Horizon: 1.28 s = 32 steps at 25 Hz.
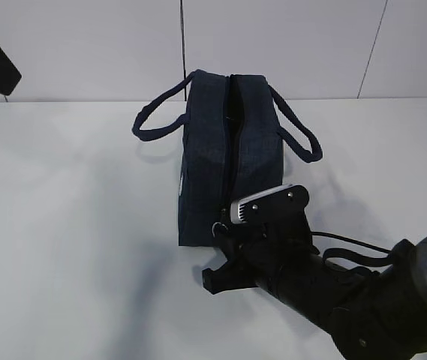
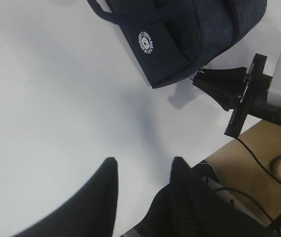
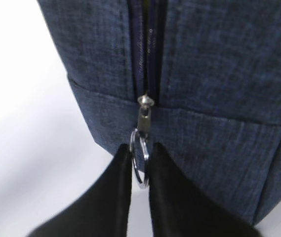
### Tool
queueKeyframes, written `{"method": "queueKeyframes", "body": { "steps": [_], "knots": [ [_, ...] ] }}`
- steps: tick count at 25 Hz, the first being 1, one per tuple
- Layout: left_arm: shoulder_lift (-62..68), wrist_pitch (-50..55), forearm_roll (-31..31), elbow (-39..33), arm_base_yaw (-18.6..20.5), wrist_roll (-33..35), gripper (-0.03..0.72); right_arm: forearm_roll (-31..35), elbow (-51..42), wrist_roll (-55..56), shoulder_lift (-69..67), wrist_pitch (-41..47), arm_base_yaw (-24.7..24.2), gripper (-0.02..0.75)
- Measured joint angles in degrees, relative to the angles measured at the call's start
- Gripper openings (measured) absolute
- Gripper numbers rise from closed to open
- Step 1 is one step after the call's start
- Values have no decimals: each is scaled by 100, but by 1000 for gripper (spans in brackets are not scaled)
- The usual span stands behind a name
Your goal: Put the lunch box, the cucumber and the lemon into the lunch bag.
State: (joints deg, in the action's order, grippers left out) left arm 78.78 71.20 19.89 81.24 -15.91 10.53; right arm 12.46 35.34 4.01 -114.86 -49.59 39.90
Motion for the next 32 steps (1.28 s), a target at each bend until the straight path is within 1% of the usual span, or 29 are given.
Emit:
{"method": "queueKeyframes", "body": {
  "steps": [5, 6, 17, 27, 30, 32],
  "knots": [
    [0, 0, 12, 0, 0, 0, 239, 35, 0, 22, 0, 74, 0, 5],
    [0, 0, 12, 0, 0, 0, 239, 55, 0, 35, 0, 107, 0, 0],
    [130, 0, 12, -64, -5, 0, 239, 116, 0, 82, 10, 159, 0, 0],
    [449, -35, 76, -917, -14, 42, 242, 15, 0, 86, 331, 470, 0, 0],
    [475, -231, 168, -1124, -14, 237, 247, 6, 0, 96, 404, 551, 0, 0],
    [498, -542, 220, -1295, -43, 437, 248, 3, 0, 96, 442, 579, 0, 0]
  ]
}}
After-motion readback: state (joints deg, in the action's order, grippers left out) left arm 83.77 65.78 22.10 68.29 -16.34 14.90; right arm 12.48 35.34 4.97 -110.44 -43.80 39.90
